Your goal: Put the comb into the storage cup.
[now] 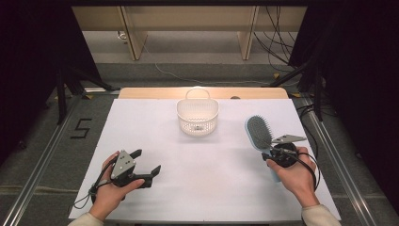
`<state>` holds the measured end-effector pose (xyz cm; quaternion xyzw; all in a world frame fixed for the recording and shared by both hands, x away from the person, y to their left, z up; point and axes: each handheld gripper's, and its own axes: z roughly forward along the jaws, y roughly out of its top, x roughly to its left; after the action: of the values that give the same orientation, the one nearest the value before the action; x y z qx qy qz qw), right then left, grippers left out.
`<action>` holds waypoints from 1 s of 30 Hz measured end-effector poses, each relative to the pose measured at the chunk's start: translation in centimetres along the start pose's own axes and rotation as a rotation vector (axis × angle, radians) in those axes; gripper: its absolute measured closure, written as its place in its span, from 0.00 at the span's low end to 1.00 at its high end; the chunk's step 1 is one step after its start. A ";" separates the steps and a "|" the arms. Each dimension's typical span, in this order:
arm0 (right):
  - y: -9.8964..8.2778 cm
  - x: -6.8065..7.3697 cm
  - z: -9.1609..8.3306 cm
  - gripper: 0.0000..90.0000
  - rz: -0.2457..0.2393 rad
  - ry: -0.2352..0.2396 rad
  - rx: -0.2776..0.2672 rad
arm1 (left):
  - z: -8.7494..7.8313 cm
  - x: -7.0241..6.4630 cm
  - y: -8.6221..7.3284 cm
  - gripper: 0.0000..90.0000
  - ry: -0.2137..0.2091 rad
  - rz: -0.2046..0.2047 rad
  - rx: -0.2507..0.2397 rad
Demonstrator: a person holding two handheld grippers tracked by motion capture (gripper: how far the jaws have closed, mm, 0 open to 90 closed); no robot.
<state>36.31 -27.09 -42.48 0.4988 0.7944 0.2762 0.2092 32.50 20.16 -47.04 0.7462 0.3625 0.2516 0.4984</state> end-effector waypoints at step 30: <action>0.2 -0.3 -0.5 0.78 0.025 -0.022 -0.216 | -0.1 0.2 0.1 0.02 0.029 0.000 0.001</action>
<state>36.25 -27.46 -41.96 0.4862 0.7513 0.3576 0.2669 32.59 20.31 -46.92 0.7426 0.3699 0.2621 0.4929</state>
